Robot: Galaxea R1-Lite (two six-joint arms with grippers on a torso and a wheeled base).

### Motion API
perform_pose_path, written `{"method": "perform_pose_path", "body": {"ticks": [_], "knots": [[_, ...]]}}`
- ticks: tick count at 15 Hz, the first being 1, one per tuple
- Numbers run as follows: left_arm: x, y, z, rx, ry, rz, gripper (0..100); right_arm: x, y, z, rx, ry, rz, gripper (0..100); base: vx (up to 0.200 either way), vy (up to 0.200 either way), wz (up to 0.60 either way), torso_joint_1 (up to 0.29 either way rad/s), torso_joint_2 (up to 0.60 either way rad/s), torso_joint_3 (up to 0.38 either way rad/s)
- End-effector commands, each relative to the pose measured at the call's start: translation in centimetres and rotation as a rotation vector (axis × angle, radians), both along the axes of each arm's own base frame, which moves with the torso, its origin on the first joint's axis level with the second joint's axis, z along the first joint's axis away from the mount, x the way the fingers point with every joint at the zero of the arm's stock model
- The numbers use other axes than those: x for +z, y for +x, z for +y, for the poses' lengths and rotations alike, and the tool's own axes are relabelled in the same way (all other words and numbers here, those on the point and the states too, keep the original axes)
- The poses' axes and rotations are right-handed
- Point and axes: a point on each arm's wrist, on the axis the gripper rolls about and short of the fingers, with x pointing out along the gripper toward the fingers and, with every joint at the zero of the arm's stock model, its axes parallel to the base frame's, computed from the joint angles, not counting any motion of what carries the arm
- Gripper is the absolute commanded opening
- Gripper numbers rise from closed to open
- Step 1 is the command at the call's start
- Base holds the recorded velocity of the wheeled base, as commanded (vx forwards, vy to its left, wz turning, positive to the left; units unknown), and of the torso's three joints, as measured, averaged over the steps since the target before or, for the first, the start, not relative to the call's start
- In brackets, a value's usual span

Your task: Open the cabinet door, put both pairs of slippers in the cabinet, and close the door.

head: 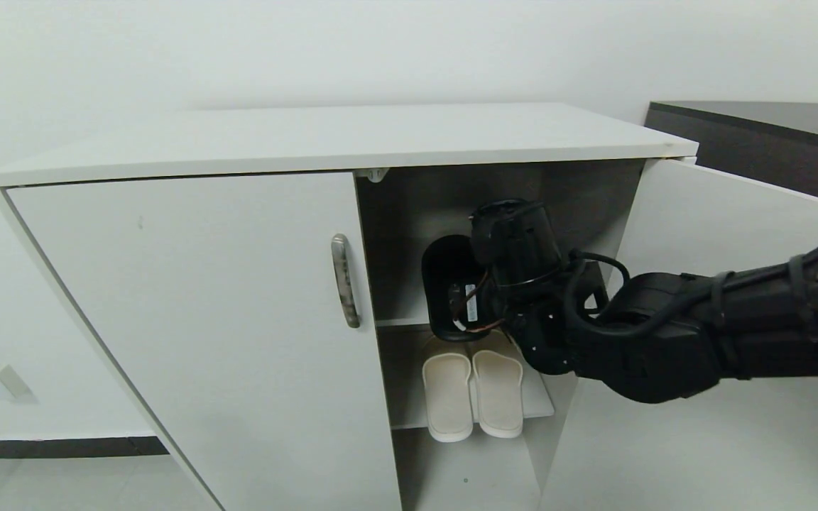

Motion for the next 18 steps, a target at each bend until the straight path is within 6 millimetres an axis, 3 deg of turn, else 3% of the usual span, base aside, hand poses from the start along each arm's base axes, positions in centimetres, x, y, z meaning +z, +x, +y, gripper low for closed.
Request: {"method": "perform_pose_path", "body": {"ticks": [1, 5, 6, 18], "knots": [[0.0, 0.0, 0.0, 0.000, 0.000, 0.001, 0, 1.2, -2.7, -0.7, 0.041, 0.020, -0.015, 100, 0.000, 0.000, 0.00, 0.000, 0.00, 0.000], [0.0, 0.0, 0.0, 0.000, 0.000, 0.001, 0, 0.3, -4.4, -0.7, 0.077, 0.042, -0.033, 100, 0.000, 0.000, 0.00, 0.000, 0.00, 0.000], [0.0, 0.0, 0.0, 0.000, 0.000, 0.001, 0, 0.1, -4.5, -0.7, 0.080, 0.040, -0.031, 0, 0.000, 0.000, 0.00, 0.000, 0.00, 0.000], [0.0, 0.0, 0.0, 0.000, 0.000, 0.001, 0, 0.0, -4.9, -0.6, 0.091, 0.044, -0.037, 0, 0.000, 0.000, 0.00, 0.000, 0.00, 0.000]]}}
